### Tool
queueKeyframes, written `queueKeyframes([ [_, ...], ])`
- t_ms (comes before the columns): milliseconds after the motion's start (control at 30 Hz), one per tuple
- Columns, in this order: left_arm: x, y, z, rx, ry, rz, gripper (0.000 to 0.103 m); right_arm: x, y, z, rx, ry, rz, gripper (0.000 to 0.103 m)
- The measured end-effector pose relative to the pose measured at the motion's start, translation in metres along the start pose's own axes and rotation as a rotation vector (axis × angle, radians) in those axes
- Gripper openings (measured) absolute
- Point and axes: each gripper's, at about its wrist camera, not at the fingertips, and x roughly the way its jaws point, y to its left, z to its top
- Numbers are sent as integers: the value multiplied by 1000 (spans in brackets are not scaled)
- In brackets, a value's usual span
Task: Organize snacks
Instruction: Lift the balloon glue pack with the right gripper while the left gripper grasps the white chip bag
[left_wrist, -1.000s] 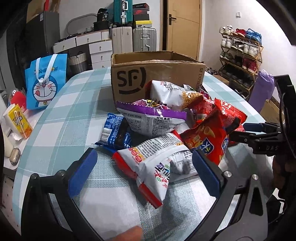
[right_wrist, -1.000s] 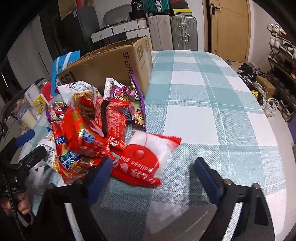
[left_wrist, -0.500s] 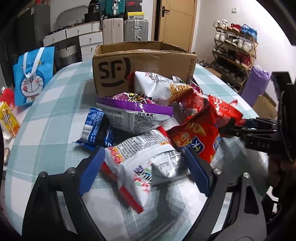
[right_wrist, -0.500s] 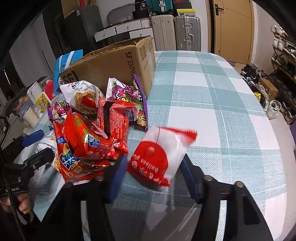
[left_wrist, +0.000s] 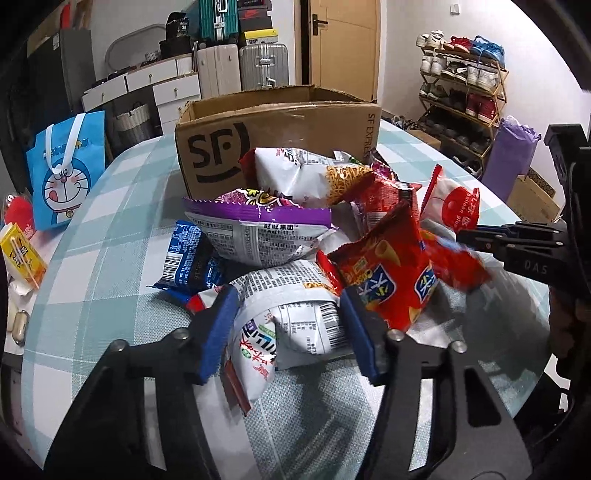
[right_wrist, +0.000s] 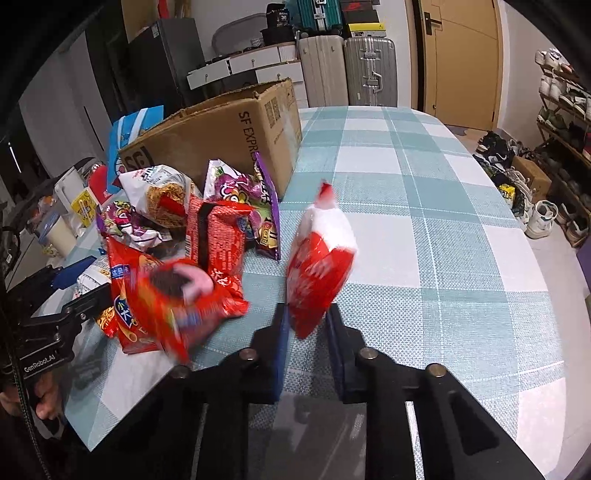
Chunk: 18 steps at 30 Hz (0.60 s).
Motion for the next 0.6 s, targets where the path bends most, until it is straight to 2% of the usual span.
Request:
queueKeyframes([
  [67,-4,3,-1,-11,-7,-8,48,-3,0,0,-4,-9,3,15],
  [167,-10,8,-3,-24,-8,-19,47,-4,0,-2,-8,-13,9,15],
  [367,-18,15,-8,-37,-9,-29,45,-10,-2,-5,-3,-34,28,15],
  [600,-20,12,-10,-26,-7,-25,46,-10,-3,-6,-8,-16,42,15],
])
